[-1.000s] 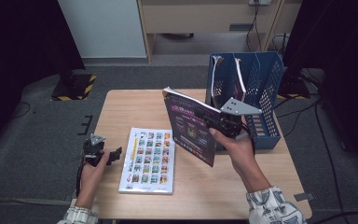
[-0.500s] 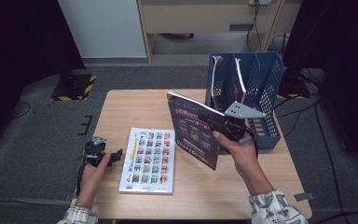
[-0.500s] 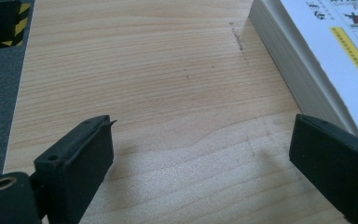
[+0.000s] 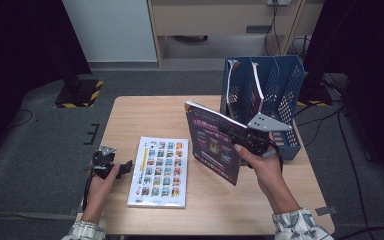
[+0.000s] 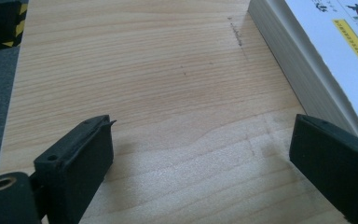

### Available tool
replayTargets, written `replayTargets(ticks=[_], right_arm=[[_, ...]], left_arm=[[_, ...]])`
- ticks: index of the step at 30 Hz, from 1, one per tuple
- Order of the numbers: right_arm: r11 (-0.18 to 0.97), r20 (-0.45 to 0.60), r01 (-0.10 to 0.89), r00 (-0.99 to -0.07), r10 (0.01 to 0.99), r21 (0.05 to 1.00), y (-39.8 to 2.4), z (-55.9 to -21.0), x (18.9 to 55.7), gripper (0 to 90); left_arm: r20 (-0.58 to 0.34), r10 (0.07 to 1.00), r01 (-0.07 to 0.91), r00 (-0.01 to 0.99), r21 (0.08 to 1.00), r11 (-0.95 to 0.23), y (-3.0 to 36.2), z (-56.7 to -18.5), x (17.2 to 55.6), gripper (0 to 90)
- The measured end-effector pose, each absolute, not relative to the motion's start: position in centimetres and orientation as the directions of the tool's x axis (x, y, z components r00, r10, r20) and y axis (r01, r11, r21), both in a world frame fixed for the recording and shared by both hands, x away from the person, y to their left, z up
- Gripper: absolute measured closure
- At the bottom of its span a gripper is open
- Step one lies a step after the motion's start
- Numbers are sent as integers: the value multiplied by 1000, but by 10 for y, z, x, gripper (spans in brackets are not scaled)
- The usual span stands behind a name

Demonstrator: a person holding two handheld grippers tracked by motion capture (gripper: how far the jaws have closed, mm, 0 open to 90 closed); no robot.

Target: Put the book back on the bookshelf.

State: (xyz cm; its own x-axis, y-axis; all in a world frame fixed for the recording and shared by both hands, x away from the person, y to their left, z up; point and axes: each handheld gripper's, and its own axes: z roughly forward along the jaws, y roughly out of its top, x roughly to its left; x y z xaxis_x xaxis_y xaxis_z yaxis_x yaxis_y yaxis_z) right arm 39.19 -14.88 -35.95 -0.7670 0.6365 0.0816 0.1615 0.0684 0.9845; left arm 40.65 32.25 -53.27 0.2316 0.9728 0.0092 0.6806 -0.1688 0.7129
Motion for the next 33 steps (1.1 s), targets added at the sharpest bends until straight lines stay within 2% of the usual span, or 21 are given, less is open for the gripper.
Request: replayTargets(ticks=[33], right_arm=[[65, 83, 165, -754, 652, 984, -168, -362, 382, 840]], left_arm=[[9, 972, 688, 237, 704, -174, 322, -535, 408, 60]])
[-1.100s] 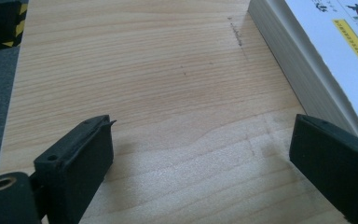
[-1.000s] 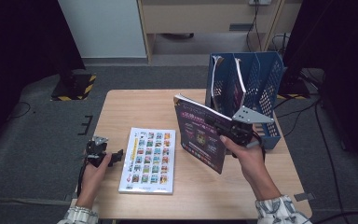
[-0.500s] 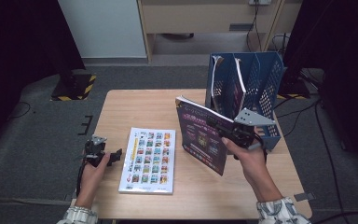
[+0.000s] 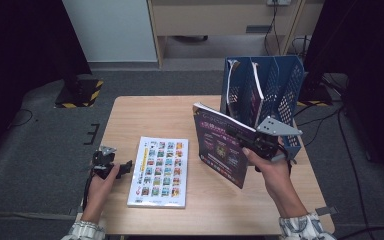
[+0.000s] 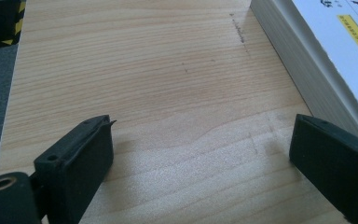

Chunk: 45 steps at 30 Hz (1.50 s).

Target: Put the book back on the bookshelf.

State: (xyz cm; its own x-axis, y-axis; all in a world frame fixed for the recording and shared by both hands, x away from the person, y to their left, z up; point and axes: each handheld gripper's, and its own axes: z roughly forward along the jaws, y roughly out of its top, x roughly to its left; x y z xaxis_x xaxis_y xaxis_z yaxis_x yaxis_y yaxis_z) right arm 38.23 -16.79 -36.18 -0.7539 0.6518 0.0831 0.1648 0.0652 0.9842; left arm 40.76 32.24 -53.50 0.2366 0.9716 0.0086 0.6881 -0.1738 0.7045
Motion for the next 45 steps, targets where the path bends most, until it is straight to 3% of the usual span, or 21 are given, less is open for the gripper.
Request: replayTargets(ticks=[18, 45], right_arm=[[68, 81, 167, -744, 663, 984, -181, -362, 373, 840], [34, 103, 182, -689, 718, 983, -235, -364, 353, 840]], left_arm=[[9, 970, 688, 242, 704, -178, 321, -536, 408, 50], [8, 970, 685, 243, 707, -177, 321, -536, 408, 42]])
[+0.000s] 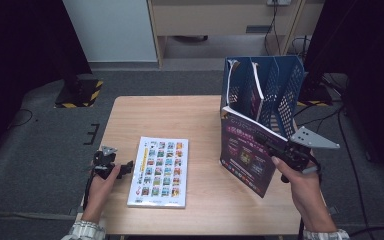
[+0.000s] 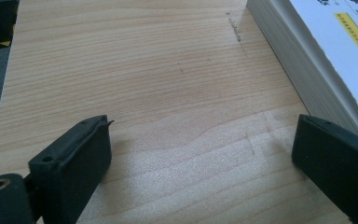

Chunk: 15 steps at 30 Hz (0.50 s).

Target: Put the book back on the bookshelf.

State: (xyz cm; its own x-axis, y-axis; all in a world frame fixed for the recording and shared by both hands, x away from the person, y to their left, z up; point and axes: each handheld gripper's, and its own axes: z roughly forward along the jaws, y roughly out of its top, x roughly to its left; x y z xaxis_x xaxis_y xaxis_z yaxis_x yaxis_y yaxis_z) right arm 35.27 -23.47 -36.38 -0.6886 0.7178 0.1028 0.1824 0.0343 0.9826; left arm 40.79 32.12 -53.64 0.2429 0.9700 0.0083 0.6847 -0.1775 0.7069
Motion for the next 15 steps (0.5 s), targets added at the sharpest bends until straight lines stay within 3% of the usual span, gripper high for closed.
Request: replayTargets(ticks=[15], right_arm=[[19, 114, 191, -659, 744, 981, -258, -359, 347, 840]], left_arm=[[7, 969, 684, 248, 707, -181, 320, -537, 408, 39]])
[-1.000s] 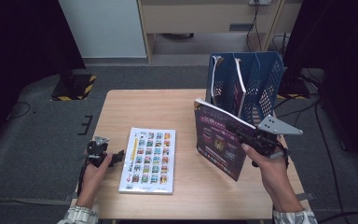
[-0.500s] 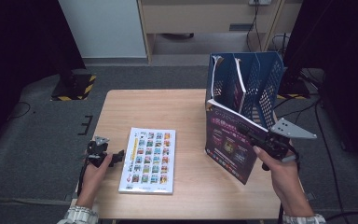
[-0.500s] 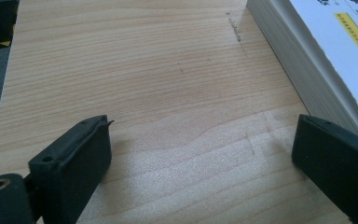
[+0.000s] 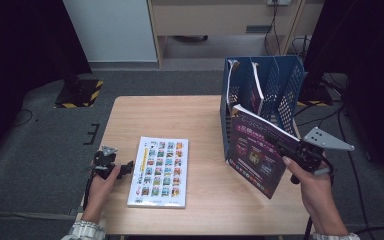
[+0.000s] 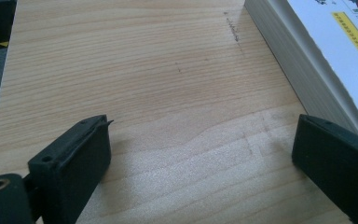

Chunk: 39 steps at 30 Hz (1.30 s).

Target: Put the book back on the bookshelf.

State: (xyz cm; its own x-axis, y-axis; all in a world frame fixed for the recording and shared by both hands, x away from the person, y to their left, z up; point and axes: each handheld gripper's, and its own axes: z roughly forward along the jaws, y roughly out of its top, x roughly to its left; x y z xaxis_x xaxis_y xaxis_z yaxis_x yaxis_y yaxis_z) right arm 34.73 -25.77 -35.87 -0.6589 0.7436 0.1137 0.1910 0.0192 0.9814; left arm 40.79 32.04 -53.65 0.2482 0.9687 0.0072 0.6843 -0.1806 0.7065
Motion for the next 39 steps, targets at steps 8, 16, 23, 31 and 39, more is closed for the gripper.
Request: replayTargets(ticks=[8, 16, 23, 31, 39], right_arm=[[16, 119, 200, -640, 759, 980, -270, -355, 345, 841], [14, 117, 199, -627, 770, 980, -280, -350, 343, 841], [8, 121, 203, -617, 778, 979, -287, -348, 342, 840], [5, 122, 203, -606, 786, 979, -295, -346, 341, 840], [7, 123, 214, -587, 800, 977, -307, -341, 336, 841]], left_arm=[[8, 968, 685, 251, 705, -183, 320, -536, 408, 36], [7, 968, 686, 250, 705, -183, 320, -537, 408, 35], [8, 968, 685, 251, 705, -183, 320, -536, 408, 35], [9, 968, 685, 251, 705, -184, 320, -537, 408, 35], [9, 968, 685, 252, 705, -185, 319, -536, 407, 35]])
